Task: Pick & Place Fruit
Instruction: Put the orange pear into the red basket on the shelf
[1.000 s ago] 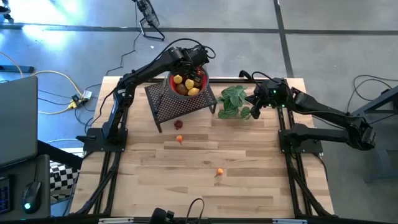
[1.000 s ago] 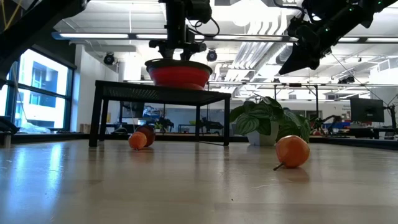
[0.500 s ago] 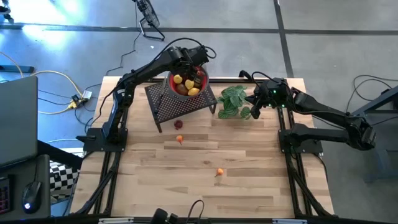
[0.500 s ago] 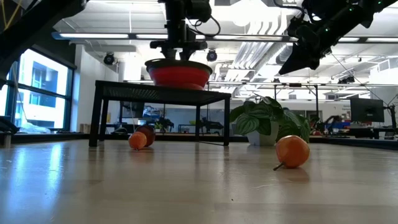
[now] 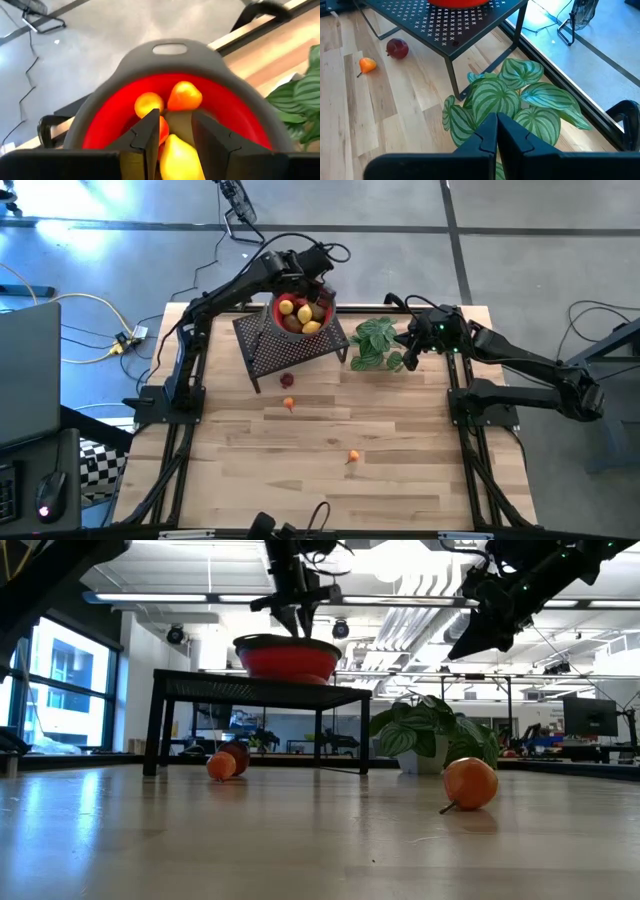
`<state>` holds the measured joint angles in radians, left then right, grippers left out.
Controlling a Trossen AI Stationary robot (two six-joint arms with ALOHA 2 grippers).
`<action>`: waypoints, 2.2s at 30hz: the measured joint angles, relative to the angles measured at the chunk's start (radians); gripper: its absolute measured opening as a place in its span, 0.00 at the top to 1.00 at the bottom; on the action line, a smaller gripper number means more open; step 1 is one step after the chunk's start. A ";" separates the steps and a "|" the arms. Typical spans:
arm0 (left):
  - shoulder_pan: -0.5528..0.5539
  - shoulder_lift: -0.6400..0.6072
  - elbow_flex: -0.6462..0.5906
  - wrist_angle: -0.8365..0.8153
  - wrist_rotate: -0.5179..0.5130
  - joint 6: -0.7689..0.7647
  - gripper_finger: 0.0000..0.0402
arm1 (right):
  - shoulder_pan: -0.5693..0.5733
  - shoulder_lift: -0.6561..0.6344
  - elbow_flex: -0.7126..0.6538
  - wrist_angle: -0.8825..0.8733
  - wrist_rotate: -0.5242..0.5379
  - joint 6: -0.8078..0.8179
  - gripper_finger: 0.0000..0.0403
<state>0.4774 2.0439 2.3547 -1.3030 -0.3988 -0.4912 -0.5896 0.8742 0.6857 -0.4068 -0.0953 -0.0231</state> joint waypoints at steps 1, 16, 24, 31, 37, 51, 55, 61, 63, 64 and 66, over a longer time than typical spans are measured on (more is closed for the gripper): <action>0.000 -0.006 0.001 0.011 0.002 0.007 0.73 | 0.000 0.000 0.000 0.001 0.000 0.000 0.99; -0.052 -0.062 0.001 0.013 0.190 0.016 0.73 | 0.000 0.085 0.000 0.001 -0.001 0.000 0.99; -0.166 -0.062 0.001 -0.094 0.259 -0.026 0.73 | 0.000 0.108 0.000 0.001 -0.019 0.000 0.99; -0.277 -0.062 0.001 -0.130 0.259 -0.063 0.73 | 0.000 0.106 0.000 0.003 -0.019 0.000 0.99; -0.368 -0.062 0.001 -0.130 0.248 -0.058 0.73 | 0.000 0.106 0.000 0.002 -0.074 0.027 0.99; -0.550 -0.058 -0.042 -0.086 0.244 -0.016 0.73 | 0.004 0.104 0.000 0.000 -0.292 0.080 0.99; -0.590 -0.060 -0.094 -0.091 0.245 -0.102 0.73 | 0.031 0.104 0.000 0.000 -0.294 0.080 0.99; -0.634 -0.060 -0.178 -0.105 0.241 -0.295 0.73 | 0.086 0.104 0.000 0.005 -0.248 0.080 0.99; -0.646 -0.060 -0.216 -0.103 0.226 -0.354 0.73 | 0.101 0.104 0.000 0.013 -0.229 0.079 0.99; -0.652 -0.060 -0.239 -0.102 0.214 -0.387 0.73 | 0.108 0.104 0.000 0.017 -0.222 0.079 0.99; -0.659 -0.060 -0.286 -0.103 0.204 -0.461 0.73 | 0.117 0.104 0.000 0.024 -0.217 0.080 0.99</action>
<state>-0.1812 1.9837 2.0686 -1.4055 -0.1944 -0.9518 -0.4722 0.9779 0.6857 -0.3828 -0.3119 0.0566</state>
